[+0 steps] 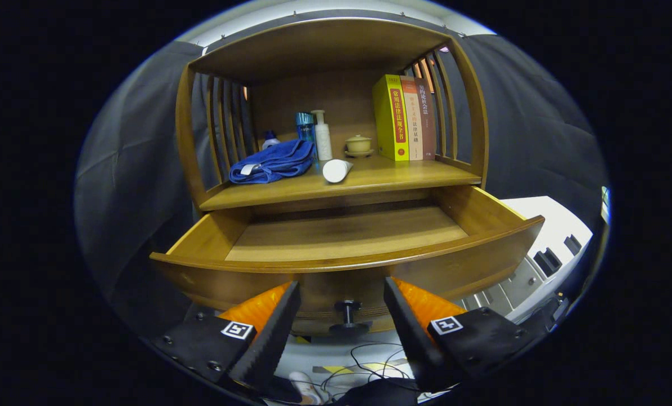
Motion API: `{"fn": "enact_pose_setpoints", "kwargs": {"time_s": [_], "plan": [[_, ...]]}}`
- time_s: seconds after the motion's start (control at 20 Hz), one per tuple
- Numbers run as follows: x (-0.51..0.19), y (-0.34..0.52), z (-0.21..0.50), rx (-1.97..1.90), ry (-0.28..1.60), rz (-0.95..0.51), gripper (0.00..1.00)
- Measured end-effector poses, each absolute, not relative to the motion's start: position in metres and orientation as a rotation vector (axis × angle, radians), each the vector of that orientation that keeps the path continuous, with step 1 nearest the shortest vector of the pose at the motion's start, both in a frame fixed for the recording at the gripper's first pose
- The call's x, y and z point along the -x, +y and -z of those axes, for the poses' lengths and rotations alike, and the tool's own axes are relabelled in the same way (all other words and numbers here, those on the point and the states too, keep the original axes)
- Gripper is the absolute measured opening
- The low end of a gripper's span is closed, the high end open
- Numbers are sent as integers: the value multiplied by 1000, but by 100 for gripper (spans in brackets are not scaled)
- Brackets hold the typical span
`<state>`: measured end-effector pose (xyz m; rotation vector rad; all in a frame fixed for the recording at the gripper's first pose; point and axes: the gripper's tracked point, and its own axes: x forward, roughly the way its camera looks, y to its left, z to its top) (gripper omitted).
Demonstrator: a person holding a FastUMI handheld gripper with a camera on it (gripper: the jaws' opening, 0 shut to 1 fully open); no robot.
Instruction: Pull open the drawer, take out the items inside it, and place them on the countertop above the cabinet.
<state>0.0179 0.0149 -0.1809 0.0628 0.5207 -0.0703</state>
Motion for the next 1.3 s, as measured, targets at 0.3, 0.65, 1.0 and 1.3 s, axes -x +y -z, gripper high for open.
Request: {"fn": "enact_pose_setpoints", "kwargs": {"time_s": [0.3, 0.65, 1.0, 1.3], "plan": [[-56, 13, 184, -70, 504, 75, 98], [-116, 8, 190, -66, 479, 74, 98], [-148, 6, 193, -68, 462, 79, 99], [-156, 6, 194, -66, 442, 79, 98]]}}
